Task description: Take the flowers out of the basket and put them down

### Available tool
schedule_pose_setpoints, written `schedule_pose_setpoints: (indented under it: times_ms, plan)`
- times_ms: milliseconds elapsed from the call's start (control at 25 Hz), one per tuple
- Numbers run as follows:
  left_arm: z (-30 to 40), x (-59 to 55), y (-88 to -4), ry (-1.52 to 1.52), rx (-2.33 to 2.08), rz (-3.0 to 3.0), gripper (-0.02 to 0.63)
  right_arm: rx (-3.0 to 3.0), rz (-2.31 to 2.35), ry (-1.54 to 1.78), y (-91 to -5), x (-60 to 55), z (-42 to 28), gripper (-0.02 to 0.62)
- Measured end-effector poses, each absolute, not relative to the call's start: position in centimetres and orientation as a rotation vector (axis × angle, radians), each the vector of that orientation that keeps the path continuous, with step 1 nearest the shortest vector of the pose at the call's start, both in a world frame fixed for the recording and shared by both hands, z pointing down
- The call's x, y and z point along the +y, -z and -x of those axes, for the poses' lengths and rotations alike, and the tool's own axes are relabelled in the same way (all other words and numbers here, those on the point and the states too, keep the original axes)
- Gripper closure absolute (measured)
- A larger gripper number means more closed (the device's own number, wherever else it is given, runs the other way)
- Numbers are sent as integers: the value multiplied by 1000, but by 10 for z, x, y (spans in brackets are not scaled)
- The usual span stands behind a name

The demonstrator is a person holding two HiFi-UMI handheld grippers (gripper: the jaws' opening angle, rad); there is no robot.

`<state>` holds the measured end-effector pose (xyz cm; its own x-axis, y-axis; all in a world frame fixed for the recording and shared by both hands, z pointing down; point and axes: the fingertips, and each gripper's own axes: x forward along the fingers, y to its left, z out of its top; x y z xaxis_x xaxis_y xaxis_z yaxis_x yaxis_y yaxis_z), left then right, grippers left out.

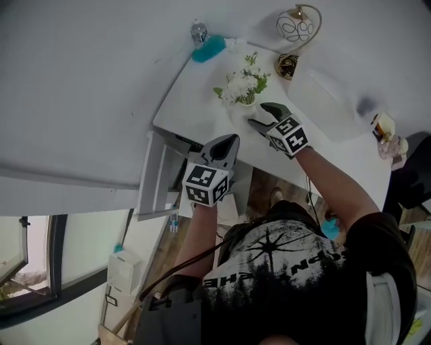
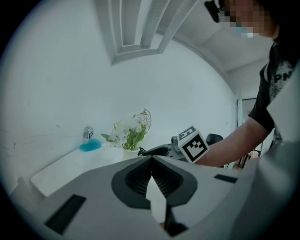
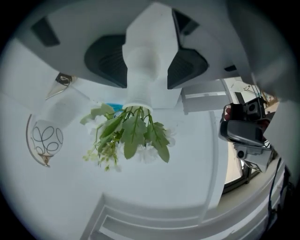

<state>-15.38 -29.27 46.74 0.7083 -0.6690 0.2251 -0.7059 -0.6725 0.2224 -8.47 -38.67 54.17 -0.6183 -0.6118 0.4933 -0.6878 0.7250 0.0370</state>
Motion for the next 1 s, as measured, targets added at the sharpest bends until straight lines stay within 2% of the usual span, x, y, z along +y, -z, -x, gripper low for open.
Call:
schedule_pose_setpoints:
  times_ms: [80, 160, 200, 320, 1000]
  plan:
    - [150, -291, -465, -181, -1070, -2633, 595, -2471, -991, -199, -534, -376, 80, 341]
    - [145, -288, -465, -189, -1058, -2642, 595, -2507, -1018, -202, -523, -365, 74, 468]
    - [143, -286, -465, -195, -1051, -2646, 595, -2525, -1033, -203, -517, -360, 72, 509]
    - [138, -280, -467, -211, -1039, -2655, 595, -2570, -1055, -205, -503, -339, 66, 570]
    - [148, -271, -469, -261, -1060, -2669, 595, -2714, -964, -191, -479, -292, 77, 580]
